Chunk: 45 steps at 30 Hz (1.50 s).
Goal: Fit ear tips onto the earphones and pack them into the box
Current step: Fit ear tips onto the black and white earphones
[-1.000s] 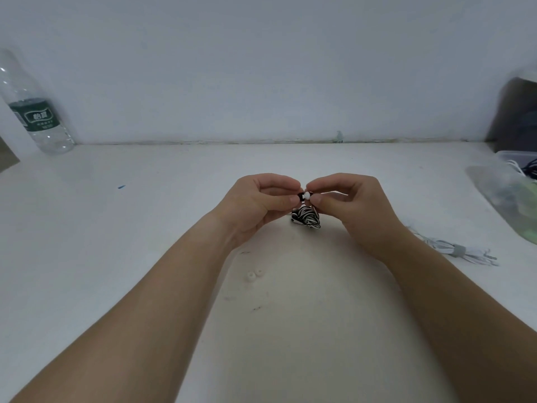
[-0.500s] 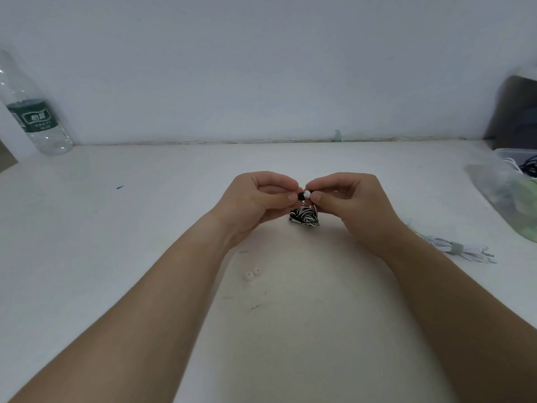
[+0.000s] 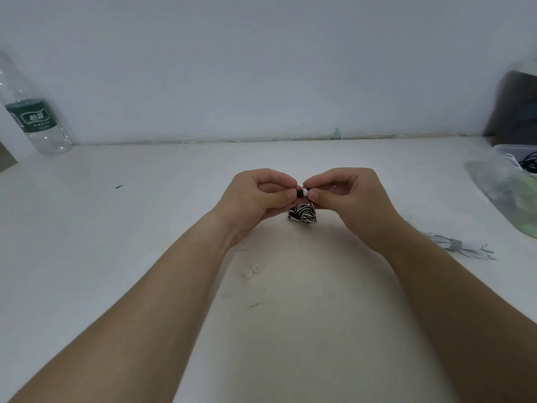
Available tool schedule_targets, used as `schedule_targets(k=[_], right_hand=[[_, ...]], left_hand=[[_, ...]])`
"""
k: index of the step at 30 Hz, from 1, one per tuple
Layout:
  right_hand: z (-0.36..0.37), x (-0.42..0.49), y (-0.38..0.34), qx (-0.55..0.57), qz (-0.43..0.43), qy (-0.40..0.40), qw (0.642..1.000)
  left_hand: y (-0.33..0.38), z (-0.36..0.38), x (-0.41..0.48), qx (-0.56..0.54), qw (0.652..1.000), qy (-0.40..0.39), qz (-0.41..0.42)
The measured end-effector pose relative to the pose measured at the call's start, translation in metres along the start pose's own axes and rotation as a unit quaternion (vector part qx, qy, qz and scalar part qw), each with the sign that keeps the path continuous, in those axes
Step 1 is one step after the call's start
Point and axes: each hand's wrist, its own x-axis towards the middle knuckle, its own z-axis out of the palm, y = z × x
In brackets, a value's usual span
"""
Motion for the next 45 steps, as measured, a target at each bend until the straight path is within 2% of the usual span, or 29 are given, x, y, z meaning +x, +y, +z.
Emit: schedule_targets(k=[13, 19, 33, 45], right_hand=[[0.0036, -0.0001, 0.0011, -0.011, 0.012, 0.046, 0.999], [0.0027, -0.0004, 0.0011, 0.011, 0.015, 0.039, 0.999], [0.0066, -0.0009, -0.0060, -0.067, -0.018, 0.062, 0.996], [0.0038, -0.0017, -0.0077, -0.064, -0.013, 0.047, 0.997]], left_hand=[[-0.0059, 0.0035, 0.0035, 0.003, 0.999, 0.027, 0.023], [-0.0057, 0.0016, 0.0042, -0.010, 1.000, 0.020, 0.014], [-0.0054, 0.0038, 0.0030, -0.012, 0.999, 0.027, 0.014], [-0.0035, 0.0035, 0.0017, -0.056, 0.998, 0.013, -0.008]])
